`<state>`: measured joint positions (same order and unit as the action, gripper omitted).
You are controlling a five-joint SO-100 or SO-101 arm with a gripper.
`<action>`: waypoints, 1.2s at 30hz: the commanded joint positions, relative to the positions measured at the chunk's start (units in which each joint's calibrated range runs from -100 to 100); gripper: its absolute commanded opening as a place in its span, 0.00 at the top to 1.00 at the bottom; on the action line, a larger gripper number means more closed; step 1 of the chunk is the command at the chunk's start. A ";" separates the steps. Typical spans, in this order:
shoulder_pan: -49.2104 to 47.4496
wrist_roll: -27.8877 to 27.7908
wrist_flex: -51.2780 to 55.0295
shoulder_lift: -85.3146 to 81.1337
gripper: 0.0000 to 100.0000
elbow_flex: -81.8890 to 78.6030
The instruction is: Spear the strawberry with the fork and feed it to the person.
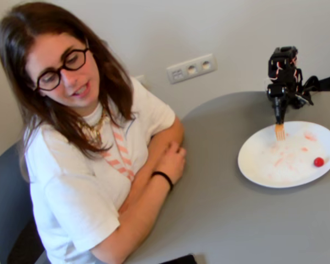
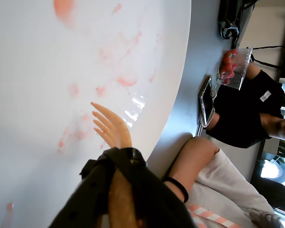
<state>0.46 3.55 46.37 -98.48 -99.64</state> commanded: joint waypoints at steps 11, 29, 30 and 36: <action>-0.31 -0.35 2.89 -0.42 0.99 0.36; 1.33 -2.97 -2.42 26.95 0.99 55.09; 0.81 -2.86 -2.08 39.14 0.99 65.28; -10.39 -2.81 1.32 70.66 0.99 84.85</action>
<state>-6.42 0.52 48.09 -31.98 -17.93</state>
